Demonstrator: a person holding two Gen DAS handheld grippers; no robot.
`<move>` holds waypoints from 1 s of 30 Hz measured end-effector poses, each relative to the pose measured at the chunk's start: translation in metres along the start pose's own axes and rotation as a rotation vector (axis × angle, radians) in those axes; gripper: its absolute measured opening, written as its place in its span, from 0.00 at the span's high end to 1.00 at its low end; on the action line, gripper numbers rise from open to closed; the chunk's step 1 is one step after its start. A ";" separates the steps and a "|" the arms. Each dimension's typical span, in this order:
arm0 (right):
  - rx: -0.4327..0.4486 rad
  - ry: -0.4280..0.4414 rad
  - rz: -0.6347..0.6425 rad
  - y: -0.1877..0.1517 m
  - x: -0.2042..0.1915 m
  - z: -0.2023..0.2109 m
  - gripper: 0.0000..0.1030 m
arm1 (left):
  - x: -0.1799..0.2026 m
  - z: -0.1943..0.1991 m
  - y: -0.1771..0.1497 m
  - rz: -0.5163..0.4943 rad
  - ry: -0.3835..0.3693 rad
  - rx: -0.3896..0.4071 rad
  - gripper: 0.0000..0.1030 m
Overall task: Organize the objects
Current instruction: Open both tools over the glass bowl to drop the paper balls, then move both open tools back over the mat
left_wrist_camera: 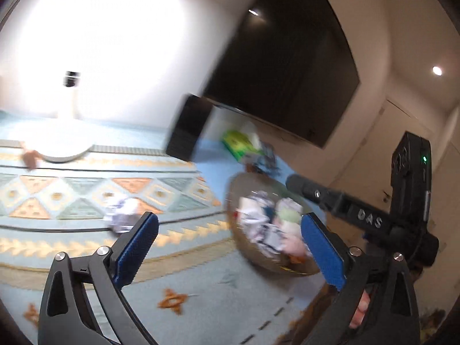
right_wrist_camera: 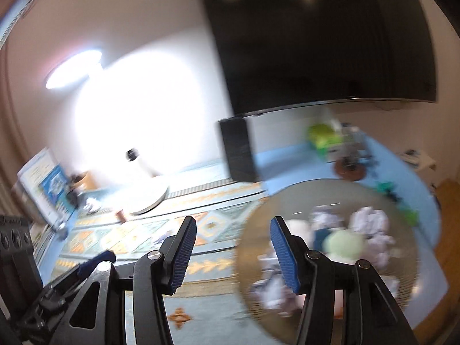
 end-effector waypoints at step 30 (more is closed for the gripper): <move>-0.219 0.200 0.261 -0.120 -0.196 -0.145 0.49 | -0.265 0.110 -0.037 0.336 0.553 0.140 0.01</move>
Point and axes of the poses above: each gripper's, at about its wrist camera, not at the fingertips, and z roughly against the way its jaws point, x to its right, y to its top, the point moved 9 cm from there along -z, roughly the way its jaws point, and after that the axes turned 4 degrees about z, right-handed, at the moved point
